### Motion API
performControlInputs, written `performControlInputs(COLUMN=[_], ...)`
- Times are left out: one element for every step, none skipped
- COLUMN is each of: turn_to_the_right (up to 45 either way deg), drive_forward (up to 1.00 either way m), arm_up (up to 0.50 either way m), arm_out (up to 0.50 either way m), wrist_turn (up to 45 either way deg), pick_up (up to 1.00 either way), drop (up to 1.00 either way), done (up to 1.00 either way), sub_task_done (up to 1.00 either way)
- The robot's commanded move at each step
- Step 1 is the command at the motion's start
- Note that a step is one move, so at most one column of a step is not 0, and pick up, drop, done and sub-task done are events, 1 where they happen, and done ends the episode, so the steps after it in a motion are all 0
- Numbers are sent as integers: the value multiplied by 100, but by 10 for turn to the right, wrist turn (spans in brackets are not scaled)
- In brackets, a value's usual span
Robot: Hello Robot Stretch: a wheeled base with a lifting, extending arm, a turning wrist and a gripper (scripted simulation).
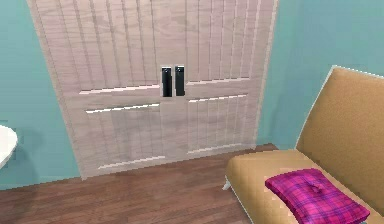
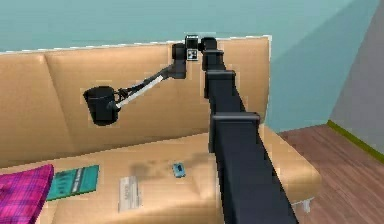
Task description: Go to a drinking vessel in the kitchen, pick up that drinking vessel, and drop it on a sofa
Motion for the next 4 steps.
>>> performControlInputs(turn_to_the_right=[0, 0, 0, 0], drive_forward=[0, 0, 0, 0], arm_up=[-40, -32, 0, 10], arm_out=[0, 0, 0, 0], wrist_turn=[0, 0, 0, 0], pick_up=[0, 0, 0, 0], drop=[0, 0, 100, 0], done=[0, 0, 0, 0], sub_task_done=[0, 0, 0, 0])
